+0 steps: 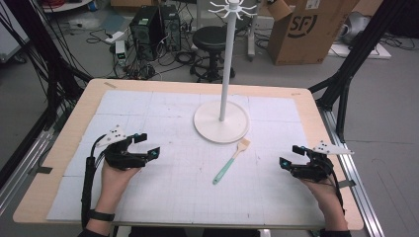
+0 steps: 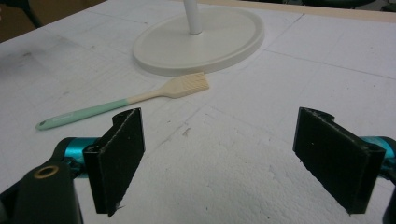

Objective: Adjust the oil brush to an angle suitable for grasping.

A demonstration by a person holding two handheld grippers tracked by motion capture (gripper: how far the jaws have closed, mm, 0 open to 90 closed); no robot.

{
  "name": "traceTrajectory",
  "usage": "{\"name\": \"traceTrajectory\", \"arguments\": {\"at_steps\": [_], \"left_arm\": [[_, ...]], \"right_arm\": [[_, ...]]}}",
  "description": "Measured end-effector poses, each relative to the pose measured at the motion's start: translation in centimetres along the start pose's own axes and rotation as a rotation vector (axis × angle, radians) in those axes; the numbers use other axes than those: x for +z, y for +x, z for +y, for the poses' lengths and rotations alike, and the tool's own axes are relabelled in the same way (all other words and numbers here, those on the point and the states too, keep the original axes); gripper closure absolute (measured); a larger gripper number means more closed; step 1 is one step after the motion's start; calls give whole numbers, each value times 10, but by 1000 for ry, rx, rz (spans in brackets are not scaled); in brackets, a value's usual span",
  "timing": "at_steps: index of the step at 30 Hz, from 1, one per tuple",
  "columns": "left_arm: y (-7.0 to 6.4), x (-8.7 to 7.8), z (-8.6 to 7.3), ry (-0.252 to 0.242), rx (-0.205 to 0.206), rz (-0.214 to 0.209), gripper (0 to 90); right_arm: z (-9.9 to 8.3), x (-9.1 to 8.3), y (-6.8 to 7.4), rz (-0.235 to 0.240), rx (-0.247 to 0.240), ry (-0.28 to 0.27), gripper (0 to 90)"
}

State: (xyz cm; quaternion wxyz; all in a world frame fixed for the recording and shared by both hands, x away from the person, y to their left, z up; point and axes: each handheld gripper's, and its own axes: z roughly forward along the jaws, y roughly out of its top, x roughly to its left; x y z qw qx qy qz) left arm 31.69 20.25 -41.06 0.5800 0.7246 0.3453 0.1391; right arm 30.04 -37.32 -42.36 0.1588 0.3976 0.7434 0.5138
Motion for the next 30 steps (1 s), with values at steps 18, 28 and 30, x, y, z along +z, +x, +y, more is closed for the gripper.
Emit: {"name": "traceTrajectory", "arguments": {"at_steps": [18, 28, 30], "left_arm": [[-44, 75, 12, 80, 41, -89, 201], [-70, 116, 12, 124, 60, -134, 279], [-75, 122, 12, 126, 61, -137, 300]], "right_arm": [[0, 1, -2, -1, 5, -1, 162], [1, 0, -2, 2, 5, -6, 162], [1, 0, -2, 4, 4, -6, 162]]}}
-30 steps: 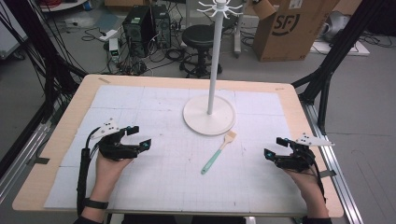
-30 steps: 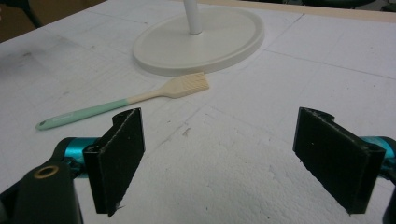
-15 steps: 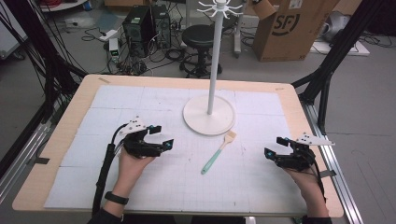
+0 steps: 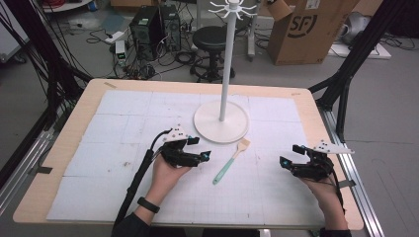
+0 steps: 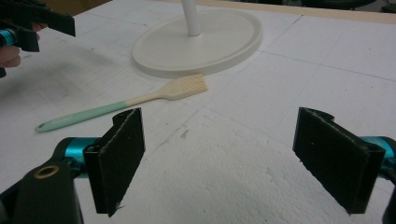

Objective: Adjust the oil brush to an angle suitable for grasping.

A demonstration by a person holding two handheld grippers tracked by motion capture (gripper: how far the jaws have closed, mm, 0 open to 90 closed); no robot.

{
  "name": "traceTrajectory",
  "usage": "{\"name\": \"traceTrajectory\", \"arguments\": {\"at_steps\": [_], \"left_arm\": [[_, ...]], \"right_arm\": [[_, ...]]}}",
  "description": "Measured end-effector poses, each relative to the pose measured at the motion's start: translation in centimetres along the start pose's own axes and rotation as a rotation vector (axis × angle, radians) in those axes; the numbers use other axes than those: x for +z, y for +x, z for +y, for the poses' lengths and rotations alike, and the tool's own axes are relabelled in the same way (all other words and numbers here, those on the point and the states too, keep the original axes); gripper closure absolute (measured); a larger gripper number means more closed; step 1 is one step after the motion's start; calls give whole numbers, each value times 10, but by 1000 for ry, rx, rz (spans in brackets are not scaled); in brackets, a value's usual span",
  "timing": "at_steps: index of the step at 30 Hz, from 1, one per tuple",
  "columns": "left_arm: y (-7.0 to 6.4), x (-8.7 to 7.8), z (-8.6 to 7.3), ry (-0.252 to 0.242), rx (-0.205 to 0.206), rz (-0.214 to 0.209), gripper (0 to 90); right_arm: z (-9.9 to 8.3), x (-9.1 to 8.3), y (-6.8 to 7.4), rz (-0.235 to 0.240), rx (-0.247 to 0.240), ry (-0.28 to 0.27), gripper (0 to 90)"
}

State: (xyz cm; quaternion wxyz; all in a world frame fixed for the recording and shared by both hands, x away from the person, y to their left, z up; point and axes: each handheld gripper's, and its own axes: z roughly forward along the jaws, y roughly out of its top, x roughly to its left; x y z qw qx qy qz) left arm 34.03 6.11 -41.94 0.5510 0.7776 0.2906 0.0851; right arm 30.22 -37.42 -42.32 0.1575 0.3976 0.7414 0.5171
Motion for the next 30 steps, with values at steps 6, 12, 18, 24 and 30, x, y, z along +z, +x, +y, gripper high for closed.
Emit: {"name": "traceTrajectory", "arguments": {"at_steps": [6, 12, 18, 24, 30], "left_arm": [[-8, 16, 3, 19, 7, 0, 331], [-18, 38, 4, 59, 13, 1, 370], [-28, 58, 2, 103, 41, -12, 381], [-36, 73, 1, 135, 66, -3, 426], [-42, 86, 0, 173, 96, 33, 499]], "right_arm": [[0, -1, 0, -2, -1, -3, 162], [0, 0, 0, 0, 5, -2, 162], [0, 0, 0, 3, 7, -2, 162], [0, 0, -1, 4, 6, 3, 162], [0, 0, -1, 7, 3, 2, 162]]}}
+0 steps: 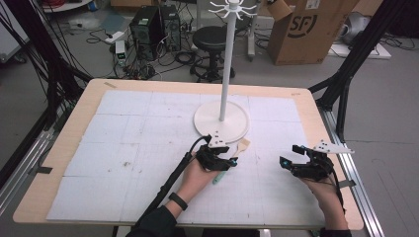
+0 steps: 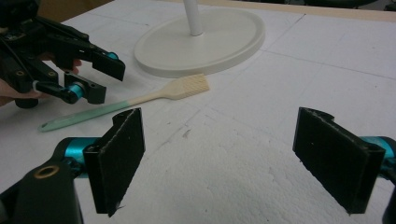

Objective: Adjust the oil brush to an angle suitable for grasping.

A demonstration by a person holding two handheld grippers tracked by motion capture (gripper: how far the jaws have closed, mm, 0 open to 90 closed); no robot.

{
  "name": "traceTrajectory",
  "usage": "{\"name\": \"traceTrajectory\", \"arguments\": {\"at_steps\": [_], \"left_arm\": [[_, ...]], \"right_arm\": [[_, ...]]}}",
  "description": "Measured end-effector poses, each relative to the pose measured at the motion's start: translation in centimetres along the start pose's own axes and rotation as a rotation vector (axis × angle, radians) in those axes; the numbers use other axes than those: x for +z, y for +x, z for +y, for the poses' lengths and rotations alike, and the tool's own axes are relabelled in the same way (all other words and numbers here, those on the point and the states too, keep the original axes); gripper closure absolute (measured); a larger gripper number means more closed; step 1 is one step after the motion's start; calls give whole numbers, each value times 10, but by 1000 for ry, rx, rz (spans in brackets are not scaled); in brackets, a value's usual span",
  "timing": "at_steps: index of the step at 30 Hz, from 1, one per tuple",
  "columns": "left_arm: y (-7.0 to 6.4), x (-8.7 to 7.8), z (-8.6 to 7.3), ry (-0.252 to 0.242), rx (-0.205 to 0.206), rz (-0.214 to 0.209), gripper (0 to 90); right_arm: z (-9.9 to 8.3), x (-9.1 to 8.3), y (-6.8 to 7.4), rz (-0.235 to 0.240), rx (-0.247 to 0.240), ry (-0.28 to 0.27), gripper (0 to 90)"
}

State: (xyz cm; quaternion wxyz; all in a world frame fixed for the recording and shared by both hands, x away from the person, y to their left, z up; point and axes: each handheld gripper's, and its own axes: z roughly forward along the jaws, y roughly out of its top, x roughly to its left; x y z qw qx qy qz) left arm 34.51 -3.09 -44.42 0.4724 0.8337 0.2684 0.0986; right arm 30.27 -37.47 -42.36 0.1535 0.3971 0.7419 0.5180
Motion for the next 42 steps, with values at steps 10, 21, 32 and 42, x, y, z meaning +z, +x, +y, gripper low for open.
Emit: {"name": "traceTrajectory", "arguments": {"at_steps": [10, 21, 32, 42], "left_arm": [[-4, 12, 1, 62, 5, 34, 616], [-13, 16, 3, 92, 21, 79, 776], [-11, 16, 3, 85, -20, 82, 818], [-13, 14, 5, 58, 17, 38, 822]], "right_arm": [[0, 0, 0, 1, 5, 1, 162], [0, 1, 1, 2, 4, 1, 162], [0, 0, 0, 3, 5, -2, 162], [0, -1, 0, 3, 5, -10, 162]]}}
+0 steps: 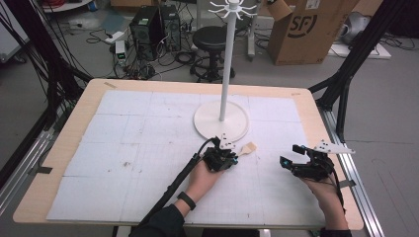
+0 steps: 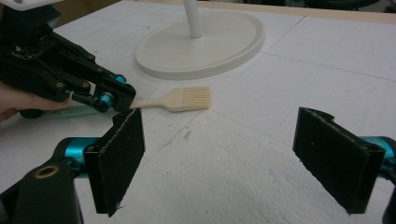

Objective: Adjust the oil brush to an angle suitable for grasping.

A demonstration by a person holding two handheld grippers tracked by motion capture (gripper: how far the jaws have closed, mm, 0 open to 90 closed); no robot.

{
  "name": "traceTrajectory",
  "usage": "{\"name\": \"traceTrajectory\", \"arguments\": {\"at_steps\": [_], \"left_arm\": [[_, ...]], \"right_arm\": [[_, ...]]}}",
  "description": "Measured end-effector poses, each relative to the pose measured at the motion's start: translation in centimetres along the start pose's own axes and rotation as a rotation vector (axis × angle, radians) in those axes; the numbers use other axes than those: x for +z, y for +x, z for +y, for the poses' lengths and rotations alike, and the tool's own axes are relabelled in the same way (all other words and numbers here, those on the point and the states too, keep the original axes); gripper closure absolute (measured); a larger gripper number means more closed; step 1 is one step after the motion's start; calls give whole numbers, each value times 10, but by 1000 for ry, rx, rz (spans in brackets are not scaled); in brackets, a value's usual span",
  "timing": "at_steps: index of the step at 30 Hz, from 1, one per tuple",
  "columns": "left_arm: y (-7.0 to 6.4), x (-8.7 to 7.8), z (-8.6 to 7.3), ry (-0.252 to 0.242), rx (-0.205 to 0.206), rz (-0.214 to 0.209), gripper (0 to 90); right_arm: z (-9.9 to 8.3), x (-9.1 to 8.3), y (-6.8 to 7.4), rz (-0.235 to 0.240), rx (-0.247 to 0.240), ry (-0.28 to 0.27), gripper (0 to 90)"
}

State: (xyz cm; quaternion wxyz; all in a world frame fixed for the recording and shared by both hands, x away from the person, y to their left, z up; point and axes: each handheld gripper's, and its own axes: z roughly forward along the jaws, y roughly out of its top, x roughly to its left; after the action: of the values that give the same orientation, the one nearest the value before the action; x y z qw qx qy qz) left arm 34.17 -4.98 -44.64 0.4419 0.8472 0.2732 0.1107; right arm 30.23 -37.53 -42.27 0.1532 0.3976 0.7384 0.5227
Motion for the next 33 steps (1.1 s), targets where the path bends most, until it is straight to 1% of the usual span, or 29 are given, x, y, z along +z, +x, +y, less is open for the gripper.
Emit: {"name": "traceTrajectory", "arguments": {"at_steps": [1, 3, 4, 5, 7, 9, 12, 14, 15, 17, 20, 21, 25, 26, 28, 31, 33], "left_arm": [[0, 0, 0, 0, 0, 0, 823], [-2, -2, 2, -14, 17, -19, 822], [-4, -5, 4, -29, 32, -46, 822], [-4, -5, 4, -29, 32, -46, 823], [-7, -6, 6, -40, 57, -81, 822], [-12, -7, 7, -39, 94, -116, 822], [-18, -4, 8, -31, 138, -165, 822], [-22, -1, 8, -26, 158, -199, 822], [-24, 0, 8, -23, 165, -212, 822], [-29, 4, 8, -15, 192, -237, 822], [-36, 8, 10, -15, 228, -273, 822], [-37, 10, 10, -16, 235, -289, 822], [-44, 14, 11, -5, 275, -325, 822], [-46, 15, 10, -8, 280, -333, 822], [-47, 17, 10, -1, 302, -345, 822], [-48, 19, 9, 4, 310, -350, 821], [-49, 19, 8, 8, 315, -343, 816]], "right_arm": [[0, 0, 0, -3, -1, -2, 162], [0, -1, -1, -5, -1, -8, 162], [1, -2, 0, -6, 0, -10, 162], [1, -3, 0, -8, -1, -14, 162], [2, -5, 0, -12, 3, -24, 163], [3, -6, -1, -12, 1, -29, 163], [4, -8, -1, -21, 4, -38, 163], [3, -8, -1, -21, 3, -40, 163], [3, -8, -1, -21, 3, -40, 163], [4, -7, -1, -21, 1, -37, 163], [3, -7, -1, -19, 2, -32, 163], [3, -7, -1, -19, 2, -32, 163], [3, -7, -1, -18, 2, -34, 163], [3, -8, -1, -18, 2, -34, 163], [3, -8, -1, -18, 3, -32, 163], [2, -8, -1, -17, 5, -27, 163], [2, -8, 0, -19, 6, -27, 163]]}}
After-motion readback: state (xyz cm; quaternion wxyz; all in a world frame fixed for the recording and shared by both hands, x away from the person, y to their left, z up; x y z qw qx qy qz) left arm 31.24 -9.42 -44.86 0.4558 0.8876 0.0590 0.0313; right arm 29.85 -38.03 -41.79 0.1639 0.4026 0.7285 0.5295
